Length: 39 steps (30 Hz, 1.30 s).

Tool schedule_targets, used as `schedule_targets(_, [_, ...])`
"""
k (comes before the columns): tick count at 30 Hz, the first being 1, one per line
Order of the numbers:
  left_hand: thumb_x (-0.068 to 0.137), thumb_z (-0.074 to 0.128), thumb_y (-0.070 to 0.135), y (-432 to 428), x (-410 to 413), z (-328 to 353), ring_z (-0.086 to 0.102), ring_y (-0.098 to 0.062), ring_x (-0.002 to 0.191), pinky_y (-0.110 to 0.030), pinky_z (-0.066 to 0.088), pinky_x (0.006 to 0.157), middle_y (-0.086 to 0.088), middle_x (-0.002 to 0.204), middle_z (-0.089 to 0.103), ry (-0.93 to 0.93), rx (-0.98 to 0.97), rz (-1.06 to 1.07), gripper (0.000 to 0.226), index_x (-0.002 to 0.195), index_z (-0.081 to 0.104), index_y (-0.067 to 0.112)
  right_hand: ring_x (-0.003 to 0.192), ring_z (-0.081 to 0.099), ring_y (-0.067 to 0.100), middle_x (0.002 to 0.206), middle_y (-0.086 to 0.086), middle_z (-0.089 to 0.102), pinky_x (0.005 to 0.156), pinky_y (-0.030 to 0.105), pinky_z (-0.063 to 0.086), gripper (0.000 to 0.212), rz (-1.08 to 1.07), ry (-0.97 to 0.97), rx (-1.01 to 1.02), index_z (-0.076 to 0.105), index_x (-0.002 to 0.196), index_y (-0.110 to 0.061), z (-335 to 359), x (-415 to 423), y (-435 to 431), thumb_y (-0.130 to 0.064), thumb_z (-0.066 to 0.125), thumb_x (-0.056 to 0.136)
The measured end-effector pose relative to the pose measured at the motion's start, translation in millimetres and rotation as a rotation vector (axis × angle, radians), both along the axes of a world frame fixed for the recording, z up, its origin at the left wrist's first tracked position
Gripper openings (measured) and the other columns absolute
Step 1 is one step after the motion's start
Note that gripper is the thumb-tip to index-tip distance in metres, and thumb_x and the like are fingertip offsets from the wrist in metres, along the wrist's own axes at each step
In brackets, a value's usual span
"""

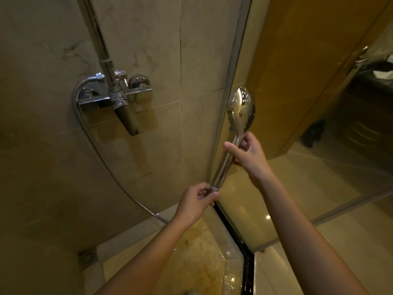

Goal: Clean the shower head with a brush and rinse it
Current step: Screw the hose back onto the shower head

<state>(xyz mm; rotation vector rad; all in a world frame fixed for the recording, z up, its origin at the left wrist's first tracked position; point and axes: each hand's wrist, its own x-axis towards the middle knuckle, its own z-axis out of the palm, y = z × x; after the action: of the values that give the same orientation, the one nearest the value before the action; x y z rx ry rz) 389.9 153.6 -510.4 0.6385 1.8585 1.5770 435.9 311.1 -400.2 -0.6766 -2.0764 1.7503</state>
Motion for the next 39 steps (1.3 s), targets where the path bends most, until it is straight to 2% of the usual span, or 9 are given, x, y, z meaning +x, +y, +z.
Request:
schedule_targets(3, [0.081, 0.069, 0.021, 4, 2, 1, 0.064, -0.011, 0.063, -0.029, 0.052, 0.069, 0.002, 0.069, 0.065, -0.005, 0.002, -0.027, 0.017, 0.067, 0.064, 0.03, 0.086, 0.058, 0.033, 0.09, 0.022, 0.056, 0.076, 0.048, 0.052, 0.055, -0.005, -0.005, -0.004, 0.049, 0.098, -0.003, 2, 2, -3, -0.042, 0.077, 0.072])
schedule_targets(5, [0.083, 0.067, 0.021, 5, 5, 2, 0.063, -0.011, 0.062, -0.028, 0.051, 0.068, 0.005, 0.067, 0.066, -0.008, 0.01, -0.037, 0.017, 0.068, 0.063, 0.028, 0.088, 0.063, 0.029, 0.089, 0.014, 0.062, 0.084, 0.052, 0.051, 0.04, 0.007, 0.029, -0.059, 0.051, 0.099, -0.004, 4, 3, -4, -0.032, 0.073, 0.08])
schedule_targets(8, [0.087, 0.061, 0.018, 5, 7, 3, 0.06, -0.011, 0.058, -0.03, 0.049, 0.067, 0.007, 0.063, 0.066, -0.025, 0.038, -0.004, 0.016, 0.072, 0.06, 0.021, 0.094, 0.065, 0.02, 0.09, 0.001, 0.067, 0.088, 0.047, 0.05, 0.013, 0.063, 0.084, -0.193, 0.054, 0.103, -0.011, 4, 6, -5, -0.012, 0.06, 0.092])
schedule_targets(12, [0.09, 0.057, 0.012, 0, 6, 4, 0.057, -0.007, 0.054, -0.03, 0.047, 0.066, 0.008, 0.059, 0.064, -0.05, 0.068, 0.022, 0.018, 0.073, 0.057, 0.02, 0.101, 0.067, 0.016, 0.106, 0.003, 0.07, 0.079, 0.032, 0.054, 0.025, 0.15, 0.14, -0.347, 0.05, 0.114, -0.018, 3, 10, -6, -0.002, 0.05, 0.094])
schedule_targets(15, [0.091, 0.056, 0.013, -5, 1, 5, 0.057, -0.007, 0.053, -0.028, 0.047, 0.064, 0.009, 0.059, 0.064, -0.032, 0.076, 0.034, 0.021, 0.073, 0.058, 0.023, 0.108, 0.066, 0.019, 0.116, 0.004, 0.067, 0.084, 0.034, 0.054, 0.035, 0.191, 0.152, -0.329, 0.046, 0.12, -0.017, 3, 14, -8, 0.005, 0.048, 0.092])
schedule_targets(20, [0.09, 0.056, 0.018, -13, -4, 8, 0.058, -0.009, 0.056, -0.032, 0.048, 0.067, 0.01, 0.062, 0.066, 0.003, 0.05, 0.031, 0.021, 0.072, 0.059, 0.027, 0.104, 0.068, 0.016, 0.117, 0.004, 0.065, 0.079, 0.029, 0.057, 0.041, 0.219, 0.16, -0.308, 0.045, 0.12, -0.017, 7, 13, -13, 0.01, 0.049, 0.09])
schedule_targets(25, [0.079, 0.057, 0.043, -19, -7, 8, 0.061, -0.01, 0.06, -0.039, 0.052, 0.07, 0.012, 0.065, 0.067, 0.071, 0.007, 0.033, 0.009, 0.07, 0.059, 0.041, 0.102, 0.069, 0.016, 0.115, 0.005, 0.066, 0.077, 0.027, 0.057, 0.048, 0.249, 0.175, -0.224, 0.041, 0.127, -0.016, 10, 6, -20, 0.01, 0.053, 0.088])
schedule_targets(30, [0.068, 0.057, 0.053, -22, -10, 1, 0.06, -0.011, 0.056, -0.042, 0.052, 0.068, 0.008, 0.063, 0.065, 0.084, 0.031, 0.143, 0.015, 0.068, 0.06, 0.039, 0.1, 0.07, 0.021, 0.112, 0.008, 0.069, 0.08, 0.03, 0.056, 0.05, 0.2, 0.214, -0.192, 0.042, 0.124, -0.011, 5, -2, -31, 0.005, 0.062, 0.081])
schedule_targets(39, [0.08, 0.055, 0.042, -34, -18, 1, 0.06, -0.012, 0.058, -0.04, 0.051, 0.069, 0.006, 0.057, 0.061, 0.181, -0.074, 0.144, 0.017, 0.068, 0.055, 0.031, 0.093, 0.071, 0.01, 0.101, 0.003, 0.071, 0.084, 0.028, 0.057, 0.037, 0.151, 0.192, -0.146, 0.057, 0.106, -0.013, 2, -13, -42, 0.011, 0.064, 0.079])
